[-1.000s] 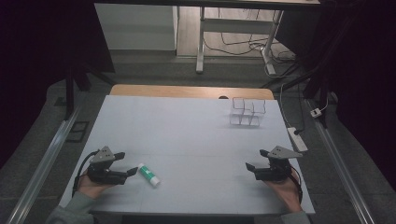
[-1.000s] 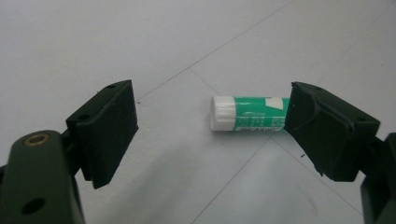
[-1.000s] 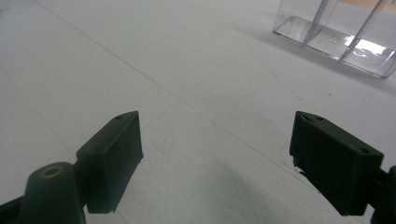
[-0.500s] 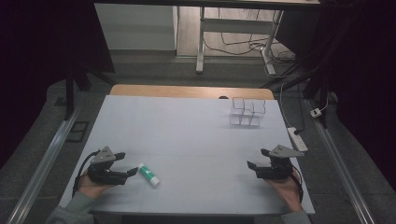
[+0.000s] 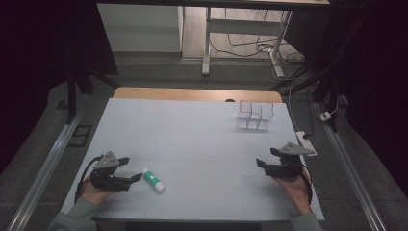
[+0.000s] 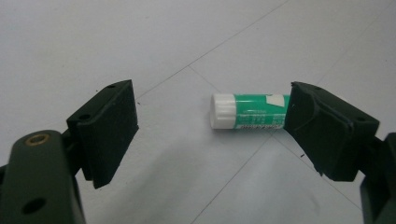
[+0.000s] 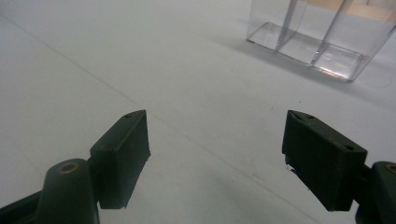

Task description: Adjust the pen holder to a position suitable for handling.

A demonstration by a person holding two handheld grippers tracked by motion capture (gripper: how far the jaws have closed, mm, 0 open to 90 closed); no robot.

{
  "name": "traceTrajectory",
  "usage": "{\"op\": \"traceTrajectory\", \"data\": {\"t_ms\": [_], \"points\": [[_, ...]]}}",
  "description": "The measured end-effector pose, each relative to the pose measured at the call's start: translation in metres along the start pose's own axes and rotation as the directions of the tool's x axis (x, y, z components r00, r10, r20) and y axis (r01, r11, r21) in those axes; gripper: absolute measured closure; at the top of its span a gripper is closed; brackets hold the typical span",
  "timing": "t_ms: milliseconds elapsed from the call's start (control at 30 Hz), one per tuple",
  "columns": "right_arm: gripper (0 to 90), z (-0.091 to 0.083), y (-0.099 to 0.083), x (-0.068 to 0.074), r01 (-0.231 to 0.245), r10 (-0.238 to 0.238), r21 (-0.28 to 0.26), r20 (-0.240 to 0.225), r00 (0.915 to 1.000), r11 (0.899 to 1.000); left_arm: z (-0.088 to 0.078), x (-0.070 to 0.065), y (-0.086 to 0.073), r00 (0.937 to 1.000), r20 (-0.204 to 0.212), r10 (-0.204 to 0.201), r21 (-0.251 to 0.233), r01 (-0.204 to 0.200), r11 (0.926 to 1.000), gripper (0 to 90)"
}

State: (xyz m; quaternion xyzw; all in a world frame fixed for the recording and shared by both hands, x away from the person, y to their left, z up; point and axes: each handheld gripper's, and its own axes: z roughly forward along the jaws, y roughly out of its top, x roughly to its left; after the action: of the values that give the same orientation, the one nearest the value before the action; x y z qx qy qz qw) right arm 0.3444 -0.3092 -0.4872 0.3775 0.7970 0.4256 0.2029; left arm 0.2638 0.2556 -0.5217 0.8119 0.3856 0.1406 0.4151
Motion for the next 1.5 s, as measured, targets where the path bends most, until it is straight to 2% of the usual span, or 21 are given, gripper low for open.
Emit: {"op": "traceTrajectory", "data": {"t_ms": [267,400,800,1100,1333,1500], "points": [[24.0,0.007,0.014,-0.017,-0.038,0.037,0.012,0.033,0.9988,0.999,0.001,0.0,0.0,1.0,0.005,0.0,0.001,0.0,1.0,16.9],[24.6,0.012,0.022,-0.024,-0.039,0.038,0.029,0.049,0.9981,0.999,0.001,0.0,0.0,1.0,0.006,0.002,0.003,-0.002,1.0,16.9],[25.7,0.024,0.039,-0.046,-0.082,0.078,0.045,0.094,0.9925,0.996,0.002,0.001,0.0,0.9999,0.01,0.0,0.008,0.0,1.0,16.9],[27.2,0.035,0.053,-0.059,-0.11,0.104,0.051,0.108,0.9887,0.993,0.004,0.001,0.0,0.9999,0.013,0.004,0.012,-0.005,0.9999,17.0],[29.0,0.042,0.059,-0.07,-0.14,0.134,0.045,0.124,0.9833,0.989,0.004,0.001,-0.001,0.9999,0.015,0.003,0.014,-0.004,0.9999,17.0],[30.7,0.044,0.06,-0.075,-0.143,0.135,0.048,0.137,0.9814,0.989,0.004,0.001,-0.001,0.9999,0.015,0.004,0.016,-0.004,0.9999,17.0]]}}
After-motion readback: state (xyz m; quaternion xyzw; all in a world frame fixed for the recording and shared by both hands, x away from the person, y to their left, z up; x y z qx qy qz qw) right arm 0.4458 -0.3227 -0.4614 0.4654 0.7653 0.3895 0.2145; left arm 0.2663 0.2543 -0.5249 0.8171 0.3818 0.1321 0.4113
